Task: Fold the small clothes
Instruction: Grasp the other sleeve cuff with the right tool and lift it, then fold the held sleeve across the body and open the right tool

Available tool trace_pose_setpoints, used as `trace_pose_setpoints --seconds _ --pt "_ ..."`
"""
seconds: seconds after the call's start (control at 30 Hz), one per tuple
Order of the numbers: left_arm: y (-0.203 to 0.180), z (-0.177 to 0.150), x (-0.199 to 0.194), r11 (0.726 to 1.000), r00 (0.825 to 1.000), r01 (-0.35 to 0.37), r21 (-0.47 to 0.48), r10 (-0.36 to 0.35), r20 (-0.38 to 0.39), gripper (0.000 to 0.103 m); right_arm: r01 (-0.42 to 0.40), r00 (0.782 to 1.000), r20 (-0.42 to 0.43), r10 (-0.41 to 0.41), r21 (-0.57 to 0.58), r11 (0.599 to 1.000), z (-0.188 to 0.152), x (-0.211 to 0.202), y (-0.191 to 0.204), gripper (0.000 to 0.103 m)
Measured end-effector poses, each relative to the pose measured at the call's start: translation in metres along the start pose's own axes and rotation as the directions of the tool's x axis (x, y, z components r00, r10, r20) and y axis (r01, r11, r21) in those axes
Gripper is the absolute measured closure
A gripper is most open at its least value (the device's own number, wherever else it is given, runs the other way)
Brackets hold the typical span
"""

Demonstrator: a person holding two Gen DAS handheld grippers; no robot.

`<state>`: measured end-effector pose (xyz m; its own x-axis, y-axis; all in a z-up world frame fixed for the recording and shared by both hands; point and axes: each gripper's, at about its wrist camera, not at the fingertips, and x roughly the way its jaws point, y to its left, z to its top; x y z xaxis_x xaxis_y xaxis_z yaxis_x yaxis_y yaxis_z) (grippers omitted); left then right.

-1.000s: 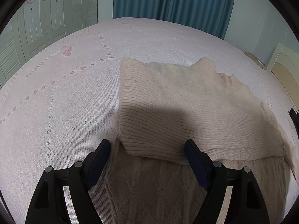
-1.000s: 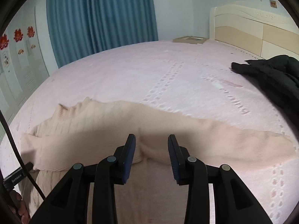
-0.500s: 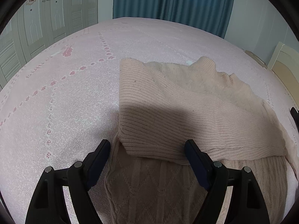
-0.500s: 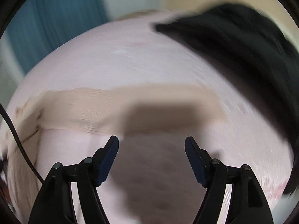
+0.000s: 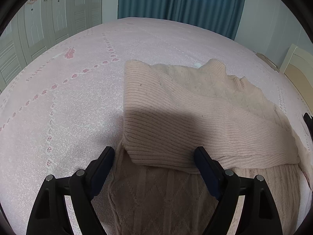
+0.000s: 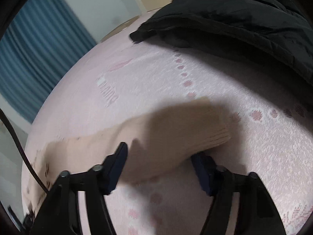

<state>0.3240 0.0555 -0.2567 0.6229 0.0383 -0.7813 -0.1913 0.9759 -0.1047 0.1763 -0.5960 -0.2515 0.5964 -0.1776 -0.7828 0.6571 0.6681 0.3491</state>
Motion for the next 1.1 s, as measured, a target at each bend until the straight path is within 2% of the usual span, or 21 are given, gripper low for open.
trace_pose_setpoints --seconds 0.07,0.1,0.23,0.4,0.47,0.57,0.67,0.8,0.83,0.9,0.97,1.03,1.1 --pt "0.001 0.0 0.0 1.0 1.0 0.005 -0.003 -0.005 0.0 0.02 0.074 0.997 0.017 -0.074 -0.011 0.997 0.003 0.0 0.003 0.077" --pt "0.001 0.0 0.0 1.0 1.0 0.006 -0.004 -0.006 0.001 0.02 0.088 0.996 0.016 -0.087 -0.026 0.996 0.005 0.001 0.006 0.097" --pt "0.003 0.001 -0.001 1.0 1.0 0.019 -0.012 -0.018 0.006 0.02 0.133 0.989 0.078 -0.125 -0.115 0.984 0.011 -0.013 0.042 0.098" --pt "0.016 0.003 -0.01 0.994 0.997 0.076 -0.078 -0.074 0.027 0.02 0.132 0.98 0.178 -0.085 -0.274 0.953 0.009 -0.052 0.124 0.098" --pt "0.022 0.006 -0.019 0.989 0.993 0.108 -0.102 -0.103 0.052 0.02 0.112 0.978 0.203 -0.038 -0.365 0.924 -0.001 -0.066 0.171 0.098" --pt "0.033 0.01 -0.028 0.984 0.991 0.123 -0.127 -0.114 0.074 0.02 0.041 0.979 0.193 0.061 -0.48 0.876 -0.025 -0.082 0.241 0.098" --pt "0.044 0.012 -0.032 0.982 0.99 0.132 -0.136 -0.122 0.078 0.02 -0.054 0.976 0.145 0.16 -0.552 0.832 -0.055 -0.095 0.306 0.098" --pt "0.064 0.014 -0.033 0.979 0.99 0.128 -0.16 -0.117 0.08 0.02 -0.236 0.953 0.017 0.302 -0.584 0.777 -0.1 -0.098 0.387 0.098" --pt "0.068 0.014 -0.033 0.979 0.99 0.125 -0.164 -0.112 0.082 0.02 -0.302 0.937 -0.038 0.347 -0.588 0.75 -0.12 -0.099 0.411 0.098" --pt "0.08 0.014 -0.035 0.978 0.992 0.105 -0.179 -0.089 0.092 0.02 -0.386 0.909 -0.111 0.401 -0.585 0.713 -0.146 -0.096 0.44 0.098" --pt "0.09 0.012 -0.037 0.977 0.992 0.094 -0.191 -0.076 0.104 0.02 -0.483 0.867 -0.204 0.455 -0.569 0.665 -0.181 -0.088 0.471 0.098" --pt "0.099 0.01 -0.037 0.979 0.993 0.079 -0.188 -0.06 0.102 0.02 -0.545 0.833 -0.276 0.479 -0.557 0.627 -0.21 -0.075 0.49 0.098" --pt "0.105 0.009 -0.036 0.981 0.994 0.055 -0.187 -0.036 0.107 0.02 -0.585 0.81 -0.356 0.465 -0.534 0.61 -0.231 -0.051 0.501 0.098"
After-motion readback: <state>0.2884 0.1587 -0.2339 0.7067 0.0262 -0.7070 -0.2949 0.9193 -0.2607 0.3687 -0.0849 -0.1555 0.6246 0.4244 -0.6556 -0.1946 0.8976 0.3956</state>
